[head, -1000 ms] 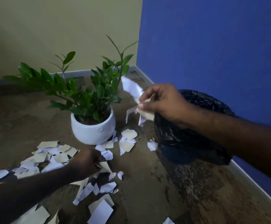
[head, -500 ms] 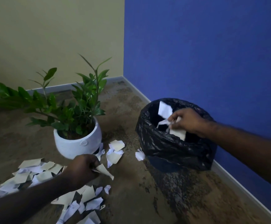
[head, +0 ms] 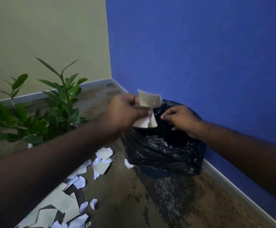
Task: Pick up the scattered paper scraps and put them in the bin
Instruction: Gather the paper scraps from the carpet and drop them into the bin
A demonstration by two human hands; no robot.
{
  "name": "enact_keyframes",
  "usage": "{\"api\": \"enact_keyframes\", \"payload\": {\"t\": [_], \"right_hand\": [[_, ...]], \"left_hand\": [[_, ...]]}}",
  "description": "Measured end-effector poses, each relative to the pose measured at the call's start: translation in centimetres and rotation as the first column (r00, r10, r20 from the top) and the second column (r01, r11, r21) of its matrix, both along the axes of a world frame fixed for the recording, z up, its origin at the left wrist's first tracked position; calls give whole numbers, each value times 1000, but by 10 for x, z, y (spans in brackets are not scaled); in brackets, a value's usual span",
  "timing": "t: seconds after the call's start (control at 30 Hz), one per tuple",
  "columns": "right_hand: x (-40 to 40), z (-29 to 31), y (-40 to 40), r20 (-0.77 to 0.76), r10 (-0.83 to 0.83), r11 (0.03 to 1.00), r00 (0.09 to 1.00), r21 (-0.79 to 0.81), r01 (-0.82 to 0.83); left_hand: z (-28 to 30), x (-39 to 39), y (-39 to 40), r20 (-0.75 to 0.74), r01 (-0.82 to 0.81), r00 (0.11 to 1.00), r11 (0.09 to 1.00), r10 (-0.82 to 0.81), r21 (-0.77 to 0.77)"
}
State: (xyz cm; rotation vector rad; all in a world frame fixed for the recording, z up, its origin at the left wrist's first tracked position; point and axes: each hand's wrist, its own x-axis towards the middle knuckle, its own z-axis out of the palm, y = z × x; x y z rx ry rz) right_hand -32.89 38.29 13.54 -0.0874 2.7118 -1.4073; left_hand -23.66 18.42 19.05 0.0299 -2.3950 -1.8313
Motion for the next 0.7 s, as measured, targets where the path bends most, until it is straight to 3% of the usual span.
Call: {"api": "enact_keyframes", "payload": {"t": [0.1, 0.27, 0.37, 0.57, 0.7], "right_hand": [[-4, -2, 11, 50, -51, 997, 997, -58, 54], [-7, -7, 26, 101, -83, 992, 991, -89, 92], [-6, -9, 29, 97, -71, 993, 993, -90, 80], [5, 3, 3, 6, -39, 993, 999, -111, 39], [26, 19, -33, -66, 95, 990, 993, -99, -101]], "left_hand": [[1, -28, 34, 34, -50, 998, 995, 53, -81], [-24, -45, 54, 262, -25, 961, 975, 84, -220], [-32, -46, 42, 169, -20, 983, 959, 70, -282], [-28, -5, -14, 10, 125, 991, 902, -133, -413], [-42, 47, -67, -95, 34, 990, 829, -104, -558]]}}
